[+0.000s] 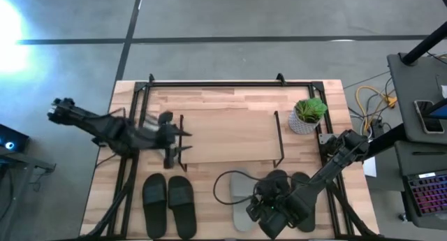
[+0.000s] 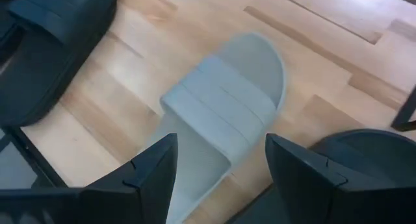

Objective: Pick and place slides into the shelf
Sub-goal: Move the bottom gray slide under the shelf

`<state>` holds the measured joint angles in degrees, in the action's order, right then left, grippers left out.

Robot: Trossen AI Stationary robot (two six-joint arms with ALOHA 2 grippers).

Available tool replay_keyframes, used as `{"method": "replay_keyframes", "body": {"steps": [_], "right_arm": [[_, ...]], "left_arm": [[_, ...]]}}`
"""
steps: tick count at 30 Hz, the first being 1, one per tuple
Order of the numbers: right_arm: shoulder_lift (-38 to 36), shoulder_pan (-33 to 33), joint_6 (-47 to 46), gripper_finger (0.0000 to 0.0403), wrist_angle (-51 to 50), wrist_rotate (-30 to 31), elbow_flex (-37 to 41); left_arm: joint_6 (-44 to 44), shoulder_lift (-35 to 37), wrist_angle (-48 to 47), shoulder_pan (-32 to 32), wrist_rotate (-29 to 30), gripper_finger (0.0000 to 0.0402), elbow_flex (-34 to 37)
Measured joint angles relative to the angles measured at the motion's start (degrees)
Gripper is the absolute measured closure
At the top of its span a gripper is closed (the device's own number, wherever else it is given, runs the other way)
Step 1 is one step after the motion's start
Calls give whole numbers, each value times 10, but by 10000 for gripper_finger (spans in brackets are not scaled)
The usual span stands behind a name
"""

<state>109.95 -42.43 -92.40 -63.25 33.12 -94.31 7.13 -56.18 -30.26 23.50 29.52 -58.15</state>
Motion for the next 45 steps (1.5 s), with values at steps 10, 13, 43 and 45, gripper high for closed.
{"method": "replay_keyframes", "body": {"steps": [10, 13, 43, 45], "right_arm": [[-18, -16, 138, 179, -9, -39, -4], [-19, -27, 190, 179, -8, -61, -5], [92, -16, 487, 179, 151, -43, -4], [103, -8, 498, 179, 133, -32, -13]], "left_arm": [[19, -60, 1, 163, 177, 226, -37], [20, -95, 3, 203, 178, 226, -51], [663, -440, -544, 430, 151, 226, -306], [688, -440, -549, 447, 151, 226, -305]]}}
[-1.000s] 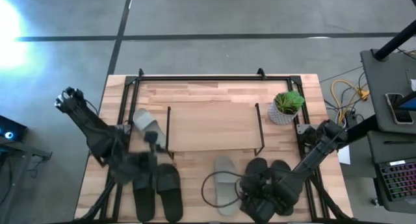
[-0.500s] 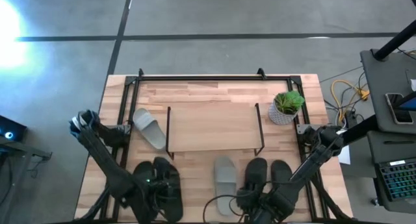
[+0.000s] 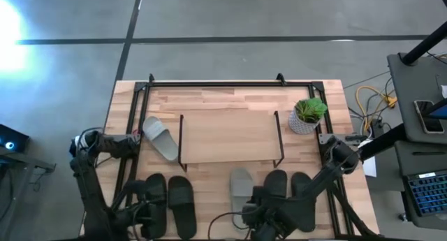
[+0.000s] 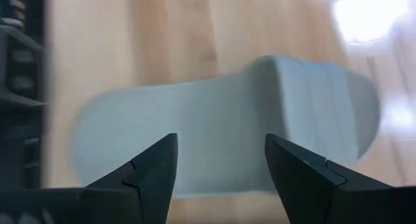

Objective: Pick and place slides into the shelf
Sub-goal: Move the bottom gray slide under the shelf

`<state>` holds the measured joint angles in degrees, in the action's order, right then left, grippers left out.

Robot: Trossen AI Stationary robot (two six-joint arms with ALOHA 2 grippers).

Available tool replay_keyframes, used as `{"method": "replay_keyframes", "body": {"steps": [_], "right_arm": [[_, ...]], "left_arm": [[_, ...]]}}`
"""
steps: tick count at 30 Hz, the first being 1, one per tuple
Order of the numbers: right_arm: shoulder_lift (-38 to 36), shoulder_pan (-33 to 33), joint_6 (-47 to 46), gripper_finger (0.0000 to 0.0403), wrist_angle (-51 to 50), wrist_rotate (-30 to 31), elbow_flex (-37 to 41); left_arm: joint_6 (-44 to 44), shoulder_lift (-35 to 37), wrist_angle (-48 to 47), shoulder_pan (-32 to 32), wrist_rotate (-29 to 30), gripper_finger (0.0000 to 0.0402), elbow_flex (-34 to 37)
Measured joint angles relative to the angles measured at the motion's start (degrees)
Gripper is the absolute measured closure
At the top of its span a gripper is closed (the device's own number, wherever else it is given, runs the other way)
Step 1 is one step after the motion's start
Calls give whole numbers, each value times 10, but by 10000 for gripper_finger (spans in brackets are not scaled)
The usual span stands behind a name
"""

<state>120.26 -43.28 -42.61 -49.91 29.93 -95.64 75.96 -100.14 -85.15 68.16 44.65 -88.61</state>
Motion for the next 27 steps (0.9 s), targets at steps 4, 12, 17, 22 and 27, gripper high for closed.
{"method": "replay_keyframes", "body": {"steps": [4, 12, 17, 22, 27], "right_arm": [[15, 12, 0, 179, -78, 55, -30], [34, 21, 11, 179, -104, 59, -54], [54, 20, 14, 179, -98, 59, -54], [70, 24, 50, 188, -103, 76, -54], [80, 30, 72, 216, -106, 92, -54]], "left_arm": [[2, -3, 0, 16, -8, 226, 2], [4, -16, -5, 24, -65, 226, 27], [17, -16, -6, 29, -82, 226, 54], [19, -16, -10, 29, -89, 226, 65], [19, -16, -9, 29, -90, 226, 69]]}}
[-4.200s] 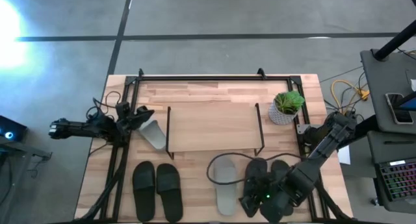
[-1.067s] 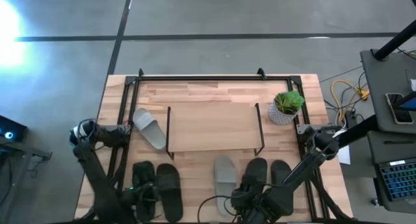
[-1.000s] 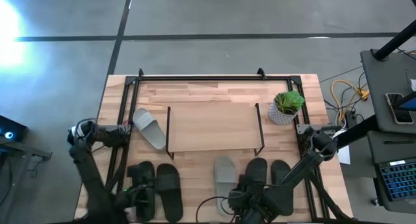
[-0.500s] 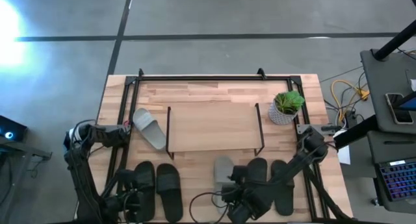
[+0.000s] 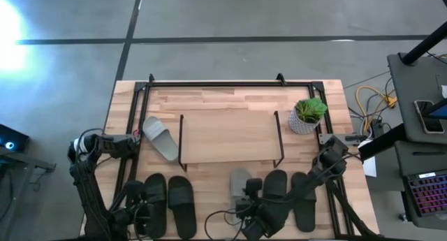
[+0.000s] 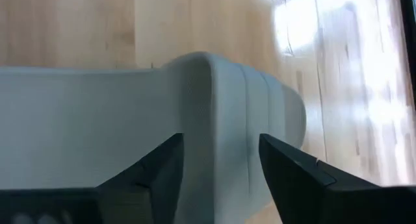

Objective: Pick and place slides into the shelf
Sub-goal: Move the bottom gray slide under the shelf

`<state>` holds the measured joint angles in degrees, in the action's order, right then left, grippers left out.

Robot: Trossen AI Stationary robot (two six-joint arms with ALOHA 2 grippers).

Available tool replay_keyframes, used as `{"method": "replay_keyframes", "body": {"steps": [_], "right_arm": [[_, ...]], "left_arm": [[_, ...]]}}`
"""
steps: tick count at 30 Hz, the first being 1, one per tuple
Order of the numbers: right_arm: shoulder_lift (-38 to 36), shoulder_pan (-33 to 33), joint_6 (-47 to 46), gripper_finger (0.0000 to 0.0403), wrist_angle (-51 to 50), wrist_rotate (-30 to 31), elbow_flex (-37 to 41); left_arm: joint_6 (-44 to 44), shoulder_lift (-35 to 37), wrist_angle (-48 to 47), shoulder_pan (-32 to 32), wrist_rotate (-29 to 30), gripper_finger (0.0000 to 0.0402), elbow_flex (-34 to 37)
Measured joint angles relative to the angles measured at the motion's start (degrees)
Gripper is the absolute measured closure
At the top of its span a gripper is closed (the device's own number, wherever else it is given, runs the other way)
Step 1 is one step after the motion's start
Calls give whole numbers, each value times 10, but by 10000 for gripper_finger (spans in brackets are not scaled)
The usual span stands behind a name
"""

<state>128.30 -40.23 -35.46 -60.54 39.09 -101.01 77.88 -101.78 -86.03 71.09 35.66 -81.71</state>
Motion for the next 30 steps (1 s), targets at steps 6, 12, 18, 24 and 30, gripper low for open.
{"method": "replay_keyframes", "body": {"steps": [6, 12, 18, 24, 30], "right_arm": [[3, 22, -2, 291, -6, 0, 0], [3, 52, 2, 385, -3, 2, 0], [3, 76, 82, 388, 78, 3, 0], [3, 98, 126, 389, 98, 53, 0], [3, 124, 121, 389, 111, 88, 0]], "left_arm": [[0, 0, 0, 0, 0, 226, 6], [28, 0, 0, 0, 0, 226, 11], [28, 0, 0, 0, -7, 226, 14], [29, 0, 0, 0, -7, 226, 15], [29, 0, 0, -1, -7, 226, 15]]}}
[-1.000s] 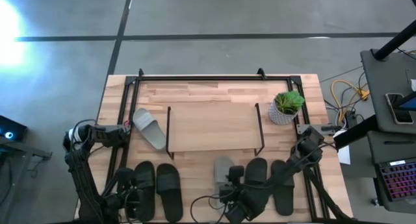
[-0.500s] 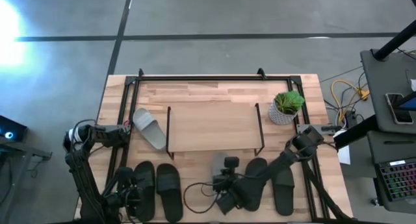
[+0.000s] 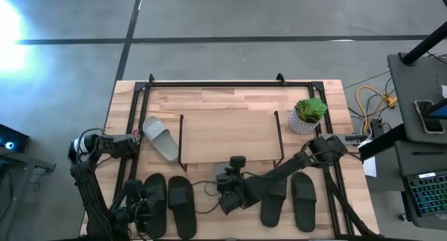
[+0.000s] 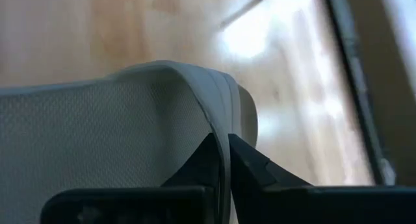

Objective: Pick and place slides into the shelf
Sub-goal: Move the bottom gray slide under the shelf, then adjust the black slides on the table

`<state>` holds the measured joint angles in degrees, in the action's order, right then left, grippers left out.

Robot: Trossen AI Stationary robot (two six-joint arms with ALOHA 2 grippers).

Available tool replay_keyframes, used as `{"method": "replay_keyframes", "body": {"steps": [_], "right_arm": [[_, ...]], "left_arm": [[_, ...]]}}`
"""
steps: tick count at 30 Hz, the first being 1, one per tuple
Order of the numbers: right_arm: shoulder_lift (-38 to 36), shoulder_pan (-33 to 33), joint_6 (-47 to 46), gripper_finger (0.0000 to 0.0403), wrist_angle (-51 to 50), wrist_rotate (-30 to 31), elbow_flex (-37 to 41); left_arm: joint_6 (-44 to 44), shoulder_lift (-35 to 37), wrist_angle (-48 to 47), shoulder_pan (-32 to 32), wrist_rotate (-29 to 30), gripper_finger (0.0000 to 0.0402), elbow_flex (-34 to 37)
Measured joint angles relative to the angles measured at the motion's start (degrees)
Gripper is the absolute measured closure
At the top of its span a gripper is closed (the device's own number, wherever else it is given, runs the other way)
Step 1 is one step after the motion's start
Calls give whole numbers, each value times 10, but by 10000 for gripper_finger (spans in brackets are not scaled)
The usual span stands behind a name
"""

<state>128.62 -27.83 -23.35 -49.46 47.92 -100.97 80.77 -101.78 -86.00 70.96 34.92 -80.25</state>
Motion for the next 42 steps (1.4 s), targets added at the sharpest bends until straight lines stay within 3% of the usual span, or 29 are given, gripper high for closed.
{"method": "replay_keyframes", "body": {"steps": [3, 8, 13, 21, 28, 32, 42], "right_arm": [[0, 5, 0, 390, 9, 18, -4], [0, 12, -9, 382, 18, -19, -12], [0, 10, -62, 330, 20, -43, -13], [-1, 4, -60, 248, 17, -62, -16], [-5, -20, -71, 216, 11, -115, -38], [-7, -46, -78, 211, -16, -114, -80], [-9, -87, -308, 211, -198, -110, -228]], "left_arm": [[0, 0, 0, 0, 0, 226, 0], [0, 0, 0, 0, 0, 226, 1], [0, 0, 0, 0, 0, 226, 4], [0, 0, 0, 0, -1, 226, 11], [3, 0, 1, 0, -2, 226, 10], [58, 6, 3, -1, -5, 226, 11], [151, 92, 1, -14, 59, 226, 14]]}}
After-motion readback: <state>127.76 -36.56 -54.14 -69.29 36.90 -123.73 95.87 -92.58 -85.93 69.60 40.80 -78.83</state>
